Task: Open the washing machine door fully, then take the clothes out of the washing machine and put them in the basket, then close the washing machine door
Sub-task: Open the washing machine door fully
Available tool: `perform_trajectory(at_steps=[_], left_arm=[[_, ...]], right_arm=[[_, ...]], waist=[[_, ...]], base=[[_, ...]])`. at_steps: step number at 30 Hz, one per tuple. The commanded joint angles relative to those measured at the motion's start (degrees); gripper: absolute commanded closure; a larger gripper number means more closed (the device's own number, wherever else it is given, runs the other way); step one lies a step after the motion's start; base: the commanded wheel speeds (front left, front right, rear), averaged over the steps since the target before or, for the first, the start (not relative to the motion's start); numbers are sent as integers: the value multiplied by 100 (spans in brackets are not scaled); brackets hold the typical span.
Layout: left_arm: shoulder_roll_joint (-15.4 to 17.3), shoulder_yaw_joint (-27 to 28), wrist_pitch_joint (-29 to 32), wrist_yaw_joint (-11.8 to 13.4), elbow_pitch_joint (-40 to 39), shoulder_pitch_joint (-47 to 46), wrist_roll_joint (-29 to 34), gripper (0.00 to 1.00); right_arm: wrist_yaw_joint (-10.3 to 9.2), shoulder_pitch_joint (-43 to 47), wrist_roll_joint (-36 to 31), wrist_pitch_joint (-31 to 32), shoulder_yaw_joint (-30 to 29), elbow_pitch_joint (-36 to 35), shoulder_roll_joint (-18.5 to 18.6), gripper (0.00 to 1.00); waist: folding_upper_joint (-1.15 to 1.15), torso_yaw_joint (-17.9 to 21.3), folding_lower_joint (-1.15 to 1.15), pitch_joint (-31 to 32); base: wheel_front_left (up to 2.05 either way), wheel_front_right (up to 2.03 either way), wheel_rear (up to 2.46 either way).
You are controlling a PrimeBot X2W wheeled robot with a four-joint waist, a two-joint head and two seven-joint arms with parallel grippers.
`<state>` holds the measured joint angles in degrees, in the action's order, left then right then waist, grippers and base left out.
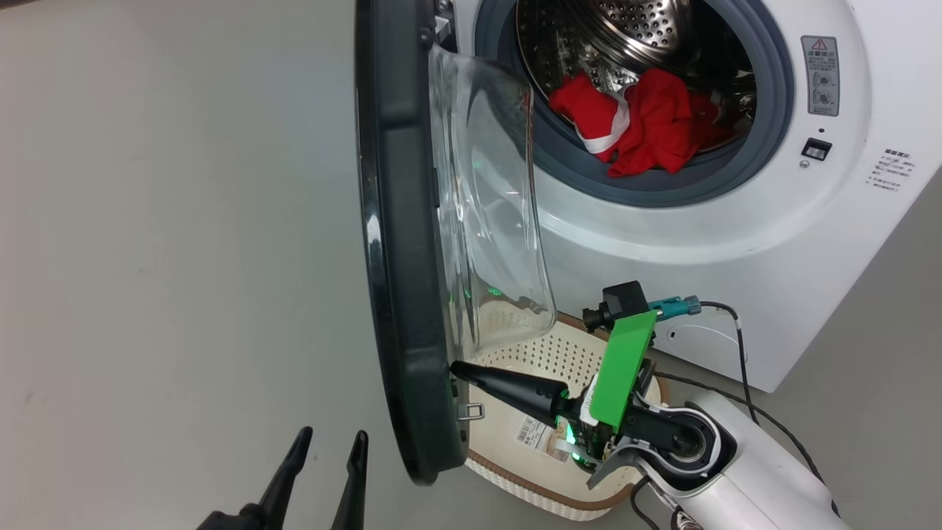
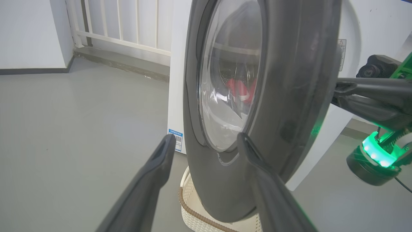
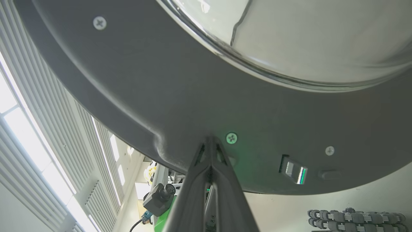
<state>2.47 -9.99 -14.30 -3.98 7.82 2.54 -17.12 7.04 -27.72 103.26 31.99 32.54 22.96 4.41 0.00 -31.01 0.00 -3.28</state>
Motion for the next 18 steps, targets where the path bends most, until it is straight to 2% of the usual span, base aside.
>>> perform_trajectory(at_steps=[1,4,5,6,7,9,10,11,12,18], left_arm=[[41,197,-70,39,-145,-35,32,0],[41,208,-70,26,-118,-44,36,0],[41,212,-70,19,-107,-45,38,0],[41,212,-70,19,-107,-45,38,0],[41,216,-70,12,-96,-47,40,0],[41,219,-70,-1,-75,-54,45,0],[41,222,-70,-6,-64,-63,45,0],[41,227,-70,-11,-52,-73,45,0],[41,233,-70,-16,-43,-82,43,0],[41,242,-70,-54,37,-119,58,0]], right_arm=[[45,-155,-62,-44,27,-135,-153,100],[45,-120,-125,-78,-26,-131,-153,100],[45,-103,-151,-95,-48,-127,-153,94],[45,-103,-151,-95,-48,-127,-153,94],[45,-85,-181,-112,-72,-123,-153,79],[45,-40,-240,-137,-127,-118,-153,58],[45,-12,-278,-153,-162,-110,-153,44],[45,21,-318,-165,-200,-102,-153,7],[45,58,-359,-181,-247,-90,-153,0],[45,352,-671,-251,-581,-2,-137,0]], waist=[[0,8,0,9],[0,20,0,31],[0,25,0,41],[0,25,0,41],[0,29,0,49],[0,38,0,64],[0,43,0,69],[0,48,0,75],[0,53,0,78],[0,92,0,135]], base=[[0,0,0],[0,0,0],[0,0,0],[0,0,0],[0,0,0],[0,0,0],[0,0,0],[0,0,0],[0,0,0],[0,0,0]])
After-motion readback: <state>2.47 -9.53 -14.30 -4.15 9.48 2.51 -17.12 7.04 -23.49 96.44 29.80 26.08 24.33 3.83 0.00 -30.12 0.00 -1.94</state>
